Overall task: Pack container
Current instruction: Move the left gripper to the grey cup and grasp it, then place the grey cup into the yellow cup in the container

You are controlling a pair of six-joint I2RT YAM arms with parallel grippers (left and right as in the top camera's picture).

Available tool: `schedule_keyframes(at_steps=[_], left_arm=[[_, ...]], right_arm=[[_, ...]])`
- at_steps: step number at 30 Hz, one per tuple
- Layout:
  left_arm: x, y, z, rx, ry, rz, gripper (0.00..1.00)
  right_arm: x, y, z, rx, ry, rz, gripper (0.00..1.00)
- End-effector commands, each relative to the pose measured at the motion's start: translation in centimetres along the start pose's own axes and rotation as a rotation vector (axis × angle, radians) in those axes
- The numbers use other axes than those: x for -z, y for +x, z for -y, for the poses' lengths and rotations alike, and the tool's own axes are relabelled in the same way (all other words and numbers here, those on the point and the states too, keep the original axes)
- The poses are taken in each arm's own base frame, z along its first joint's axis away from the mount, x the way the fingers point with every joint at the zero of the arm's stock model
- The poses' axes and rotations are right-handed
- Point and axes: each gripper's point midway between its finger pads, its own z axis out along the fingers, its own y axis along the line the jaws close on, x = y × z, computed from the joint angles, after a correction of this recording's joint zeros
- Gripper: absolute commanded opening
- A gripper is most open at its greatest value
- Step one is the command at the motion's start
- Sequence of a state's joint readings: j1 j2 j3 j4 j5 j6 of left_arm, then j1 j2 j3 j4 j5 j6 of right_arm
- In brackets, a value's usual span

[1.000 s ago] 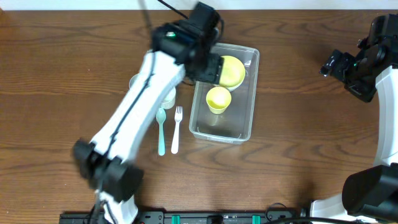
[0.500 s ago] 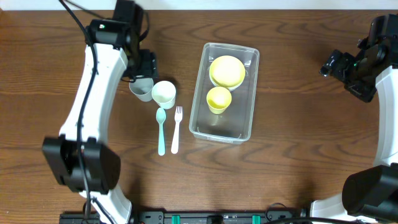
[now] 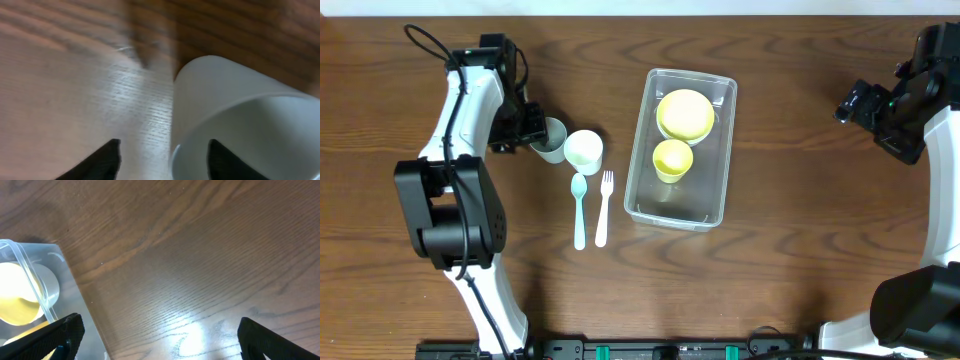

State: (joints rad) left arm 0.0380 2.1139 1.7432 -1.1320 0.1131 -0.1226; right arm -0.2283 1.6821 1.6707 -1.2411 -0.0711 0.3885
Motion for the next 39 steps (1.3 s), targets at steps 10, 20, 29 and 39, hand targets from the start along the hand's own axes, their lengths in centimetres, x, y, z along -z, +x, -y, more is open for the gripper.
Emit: schedule_keyframes(at_steps=[10, 20, 29, 39], left_arm=[[-1.1, 0.0, 1.0, -0.069, 0.036, -0.008, 0.06], [5.7, -0.9, -0.1, -0.073, -0.004, 0.107, 0.06], [17.4, 4.5, 8.7, -0.298, 0.137, 0.331, 0.06], [13.5, 9.9, 21.1, -0.647, 0.182, 0.289, 0.06]], right_arm=[[-0.1, -0.1, 0.3, -0.005, 0.006, -0.001, 0.99], [-0.1, -0.1, 0.3, -0.005, 0.006, -0.001, 0.99], [-0.1, -0.1, 0.3, -0.005, 0.006, -0.001, 0.99], [-0.1, -0.1, 0.3, -0.005, 0.006, -0.001, 0.99]])
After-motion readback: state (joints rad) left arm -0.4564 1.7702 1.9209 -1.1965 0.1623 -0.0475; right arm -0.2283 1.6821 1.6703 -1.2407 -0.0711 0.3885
